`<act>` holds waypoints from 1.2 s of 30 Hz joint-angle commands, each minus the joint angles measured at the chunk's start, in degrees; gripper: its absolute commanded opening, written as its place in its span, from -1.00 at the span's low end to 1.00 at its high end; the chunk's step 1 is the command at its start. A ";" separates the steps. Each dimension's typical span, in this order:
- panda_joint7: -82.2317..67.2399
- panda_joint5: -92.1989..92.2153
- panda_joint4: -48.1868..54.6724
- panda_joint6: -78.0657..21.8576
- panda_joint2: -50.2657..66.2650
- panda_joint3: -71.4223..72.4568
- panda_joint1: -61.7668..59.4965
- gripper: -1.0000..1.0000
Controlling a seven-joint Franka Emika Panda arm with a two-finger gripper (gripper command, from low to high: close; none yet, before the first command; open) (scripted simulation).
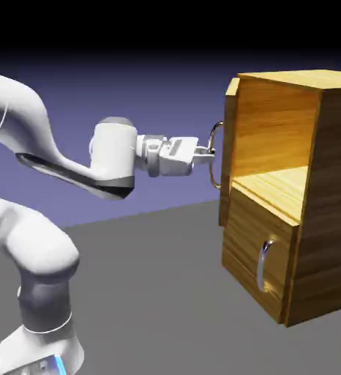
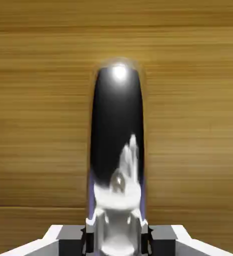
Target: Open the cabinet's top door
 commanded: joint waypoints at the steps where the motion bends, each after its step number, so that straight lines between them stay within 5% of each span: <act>1: -0.19 2.39 -0.08 -0.74 -0.14 2.05 -0.82 -1.00; 8: -1.30 13.41 0.02 1.70 -2.38 15.25 -11.10 -1.00; 22: -6.26 44.52 11.47 -30.67 7.01 39.62 -11.12 -1.00; 36: -0.85 55.57 34.79 -61.32 26.07 68.13 -31.79 -1.00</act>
